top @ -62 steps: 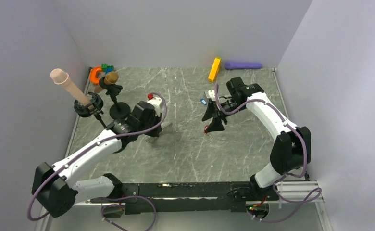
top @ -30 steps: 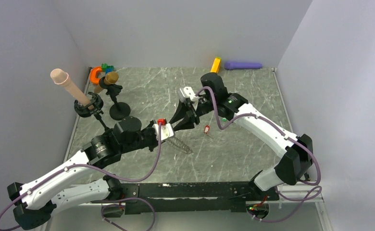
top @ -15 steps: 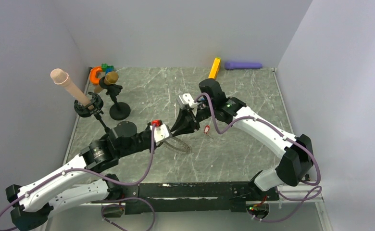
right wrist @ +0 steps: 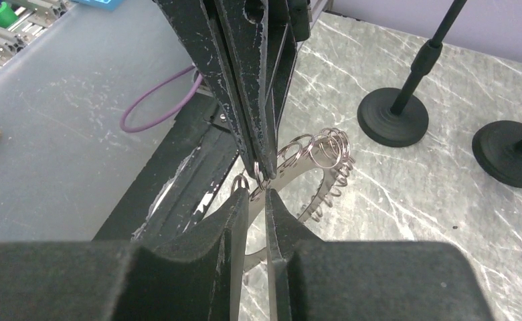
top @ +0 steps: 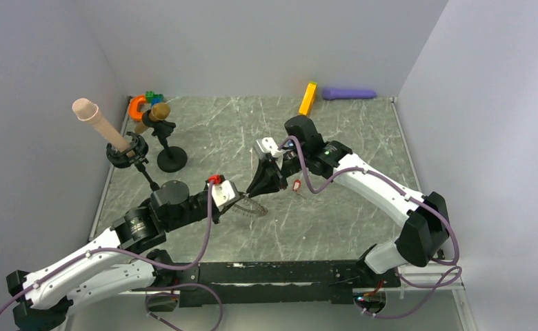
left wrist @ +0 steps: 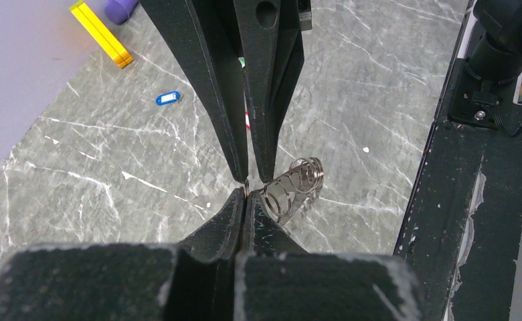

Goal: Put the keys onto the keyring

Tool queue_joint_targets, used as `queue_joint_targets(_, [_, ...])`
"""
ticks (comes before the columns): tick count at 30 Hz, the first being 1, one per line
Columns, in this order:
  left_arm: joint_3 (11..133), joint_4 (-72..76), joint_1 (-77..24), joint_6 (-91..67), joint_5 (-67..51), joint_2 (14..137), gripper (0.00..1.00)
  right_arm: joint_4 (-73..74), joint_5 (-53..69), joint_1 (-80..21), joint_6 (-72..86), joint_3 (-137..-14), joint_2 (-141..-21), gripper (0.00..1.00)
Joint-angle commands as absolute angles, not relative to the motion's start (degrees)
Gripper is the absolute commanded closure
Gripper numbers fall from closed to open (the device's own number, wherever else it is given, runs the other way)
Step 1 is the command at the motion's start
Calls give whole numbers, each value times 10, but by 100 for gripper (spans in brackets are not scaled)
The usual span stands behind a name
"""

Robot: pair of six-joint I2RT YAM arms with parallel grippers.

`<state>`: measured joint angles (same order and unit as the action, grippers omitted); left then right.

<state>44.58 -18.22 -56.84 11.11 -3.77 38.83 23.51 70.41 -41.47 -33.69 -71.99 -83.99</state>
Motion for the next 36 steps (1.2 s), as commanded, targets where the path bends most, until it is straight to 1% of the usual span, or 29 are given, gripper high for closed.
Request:
queue_joint_targets(1, [441, -124, -571, 94, -32, 371, 100, 227, 713, -418, -345, -718, -819, 81])
queue_joint_targets(12, [429, -97, -571, 85, -42, 380, 100, 210, 713, -431, -327, -720, -825, 81])
queue_joint_targets(18, [418, -78, -571, 77, -41, 372, 100, 223, 707, -432, -341, -720, -826, 91])
queue_joint_targets(22, [409, -71, -571, 69, -38, 364, 100, 229, 708, -433, -344, -722, -825, 100])
queue_joint_targets(26, [400, -65, -571, 49, -30, 356, 100, 238, 691, -433, -328, -733, -820, 100])
queue_joint_targets(29, [387, -60, -571, 27, -23, 352, 100, 299, 674, -433, -349, -768, -826, 100])
queue_joint_targets(30, [380, -55, -571, 18, -20, 350, 97, 309, 667, -433, -347, -783, -828, 100])
queue_joint_targets(31, [373, -51, -572, 7, -14, 347, 92, 323, 660, -433, -350, -794, -831, 100])
queue_joint_targets(32, [365, -45, -571, -15, -8, 344, 85, 341, 655, -433, -357, -809, -834, 100])
queue_joint_targets(33, [357, -38, -571, -25, -4, 341, 76, 360, 649, -434, -360, -824, -838, 100])
queue_joint_targets(34, [349, -33, -571, -44, -2, 334, 70, 378, 641, -434, -362, -838, -844, 100])
queue_joint_targets(35, [342, -28, -571, -55, -1, 328, 67, 400, 636, -434, -369, -853, -851, 100])
queue_joint_targets(36, [335, -22, -572, -64, -1, 321, 65, 419, 628, -434, -374, -864, -856, 100])
